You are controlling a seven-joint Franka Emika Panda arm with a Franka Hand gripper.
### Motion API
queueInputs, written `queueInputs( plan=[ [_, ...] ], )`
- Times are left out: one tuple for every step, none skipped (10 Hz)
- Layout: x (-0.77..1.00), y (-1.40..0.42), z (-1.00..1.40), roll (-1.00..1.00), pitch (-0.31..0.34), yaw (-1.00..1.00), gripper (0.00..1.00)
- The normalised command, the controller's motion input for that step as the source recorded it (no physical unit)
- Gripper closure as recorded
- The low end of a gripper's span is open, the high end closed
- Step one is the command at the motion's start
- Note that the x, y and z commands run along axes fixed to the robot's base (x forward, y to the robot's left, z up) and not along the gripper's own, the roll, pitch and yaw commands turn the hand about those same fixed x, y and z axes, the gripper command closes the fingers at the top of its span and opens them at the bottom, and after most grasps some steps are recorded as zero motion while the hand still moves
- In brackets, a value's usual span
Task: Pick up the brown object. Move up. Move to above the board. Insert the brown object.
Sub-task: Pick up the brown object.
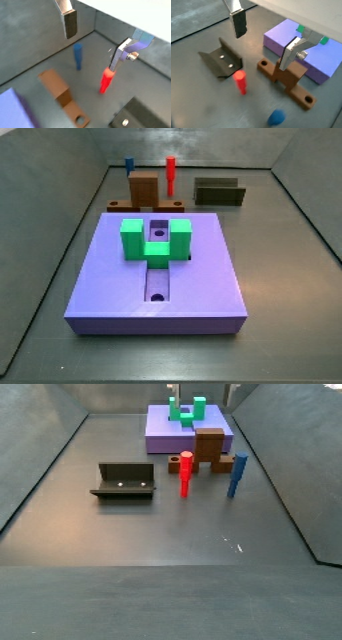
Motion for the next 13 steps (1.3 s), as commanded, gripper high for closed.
queueInputs(
  plan=[
    [0.02, -0.53, -0.75, -0.1, -0.091, 0.08, 0.0],
    [0.01, -0.47, -0.83, -0.09, -0.074, 0.0, 0.0],
    [0.0, -0.37, -0.64, -0.09, -0.031, 0.0, 0.0],
    [-0.01, -0.25, -0.2, -0.04, 0.0, -0.03, 0.0],
    [-0.11, -0.18, -0.04, -0.06, 0.0, -0.04, 0.0],
    [-0.1, -0.22, -0.01, -0.04, 0.0, -0.04, 0.0],
    [-0.1, -0.24, 0.0, -0.01, -0.02, -0.04, 0.0],
    [-0.17, -0.23, 0.0, 0.0, -0.033, -0.05, 0.0],
    [-0.23, -0.21, -0.1, 0.0, -0.057, -0.04, 0.0],
    [-0.25, -0.16, -0.11, 0.0, -0.061, -0.03, 0.0],
    [-0.28, -0.06, -0.05, 0.0, -0.069, -0.01, 0.0],
    [-0.25, 0.0, -0.03, -0.01, -0.064, -0.05, 0.0],
    [-0.16, 0.02, -0.14, -0.01, -0.053, -0.02, 0.0]
  ],
)
